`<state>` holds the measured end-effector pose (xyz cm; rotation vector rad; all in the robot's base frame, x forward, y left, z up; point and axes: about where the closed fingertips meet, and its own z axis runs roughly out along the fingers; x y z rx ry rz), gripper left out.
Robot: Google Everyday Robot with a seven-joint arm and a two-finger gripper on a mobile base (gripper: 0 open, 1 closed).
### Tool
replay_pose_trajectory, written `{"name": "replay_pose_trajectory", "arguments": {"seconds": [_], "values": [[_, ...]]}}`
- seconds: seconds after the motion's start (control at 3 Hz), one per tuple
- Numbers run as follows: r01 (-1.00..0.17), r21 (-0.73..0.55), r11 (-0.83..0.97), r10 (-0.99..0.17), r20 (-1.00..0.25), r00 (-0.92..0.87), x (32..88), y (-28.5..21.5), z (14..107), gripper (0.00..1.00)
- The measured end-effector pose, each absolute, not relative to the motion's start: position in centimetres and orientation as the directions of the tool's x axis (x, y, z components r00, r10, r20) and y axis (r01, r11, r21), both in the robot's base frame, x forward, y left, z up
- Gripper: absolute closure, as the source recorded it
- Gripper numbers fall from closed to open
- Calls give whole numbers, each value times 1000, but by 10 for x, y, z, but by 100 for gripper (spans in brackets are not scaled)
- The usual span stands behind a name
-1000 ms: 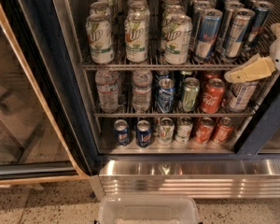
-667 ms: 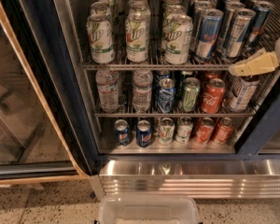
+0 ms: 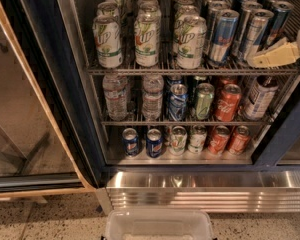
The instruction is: Pick redbull can from top shelf of fridge
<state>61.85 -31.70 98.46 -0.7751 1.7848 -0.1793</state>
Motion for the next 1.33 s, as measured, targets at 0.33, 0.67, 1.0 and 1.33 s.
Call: {"name": "replay_pose_trajectory", "arguments": {"seconds": [0.33,0.67,1.0,1.33], "values": [[-413,-483,772,-582,-798,-157,618,-317,985,0],[-382,-489,784,-570,-812,-130,616,-318,983,0],[-279,-500,820,-542,-834,-100,616,-332,993,0],[-279,-500,820,-542,-834,-100,616,-332,993,0]]}}
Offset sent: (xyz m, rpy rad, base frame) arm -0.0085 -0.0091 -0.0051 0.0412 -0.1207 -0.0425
